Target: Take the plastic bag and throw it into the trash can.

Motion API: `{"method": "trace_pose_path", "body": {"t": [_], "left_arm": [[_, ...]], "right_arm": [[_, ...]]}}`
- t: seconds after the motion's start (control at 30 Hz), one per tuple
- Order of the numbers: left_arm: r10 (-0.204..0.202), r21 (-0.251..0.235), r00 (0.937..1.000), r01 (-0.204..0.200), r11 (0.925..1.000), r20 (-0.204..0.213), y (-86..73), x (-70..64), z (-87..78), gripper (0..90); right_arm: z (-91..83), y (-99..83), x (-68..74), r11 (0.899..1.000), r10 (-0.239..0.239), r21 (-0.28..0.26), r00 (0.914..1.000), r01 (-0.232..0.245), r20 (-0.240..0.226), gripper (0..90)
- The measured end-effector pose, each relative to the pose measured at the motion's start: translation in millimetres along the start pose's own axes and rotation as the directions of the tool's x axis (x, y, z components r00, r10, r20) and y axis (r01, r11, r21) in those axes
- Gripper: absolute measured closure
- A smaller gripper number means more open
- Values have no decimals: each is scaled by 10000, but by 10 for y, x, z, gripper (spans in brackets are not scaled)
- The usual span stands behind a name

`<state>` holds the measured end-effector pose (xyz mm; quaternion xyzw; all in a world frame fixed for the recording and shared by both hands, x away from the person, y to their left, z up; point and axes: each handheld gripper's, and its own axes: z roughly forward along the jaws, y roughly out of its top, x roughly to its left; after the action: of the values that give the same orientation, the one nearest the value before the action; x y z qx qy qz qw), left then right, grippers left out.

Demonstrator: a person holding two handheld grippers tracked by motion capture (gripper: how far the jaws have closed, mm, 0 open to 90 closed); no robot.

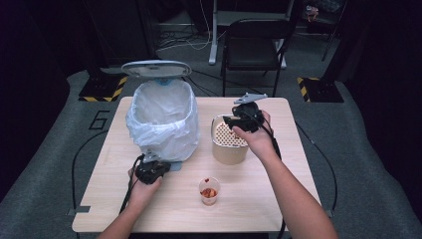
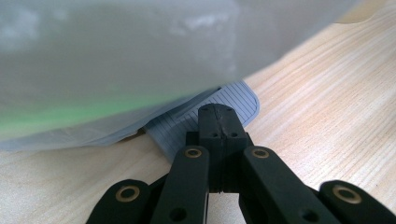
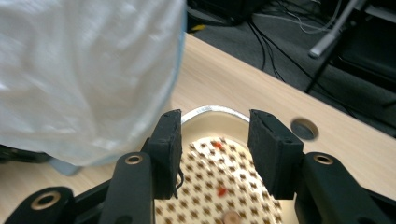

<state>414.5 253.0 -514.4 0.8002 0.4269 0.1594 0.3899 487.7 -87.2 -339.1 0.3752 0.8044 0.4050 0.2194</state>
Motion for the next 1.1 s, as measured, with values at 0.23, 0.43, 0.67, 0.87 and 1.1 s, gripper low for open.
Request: {"method": "trace_pose_path", "body": {"t": [0.23,0.43,0.67,0.87,1.1], "left_arm": [[-6,7,10000,6,10000,4,0,0,0,900],[-28,2,10000,28,10000,2,-1,-2,0,900],[-28,14,10000,28,10000,63,0,3,-1,900],[-50,-25,10000,50,10000,57,-2,3,1,900],[-41,21,10000,40,10000,87,-1,5,-2,900]], "right_arm": [[56,-301,-235,9975,606,325,9952,-633,764,557],[82,-475,-384,9941,932,418,9863,-997,1358,561],[140,-643,-498,9855,1357,766,9745,-1513,1786,564],[179,-730,-553,9797,1616,906,9721,-1787,1701,609],[221,-750,-553,9802,1625,911,9768,-1760,1396,697]]}}
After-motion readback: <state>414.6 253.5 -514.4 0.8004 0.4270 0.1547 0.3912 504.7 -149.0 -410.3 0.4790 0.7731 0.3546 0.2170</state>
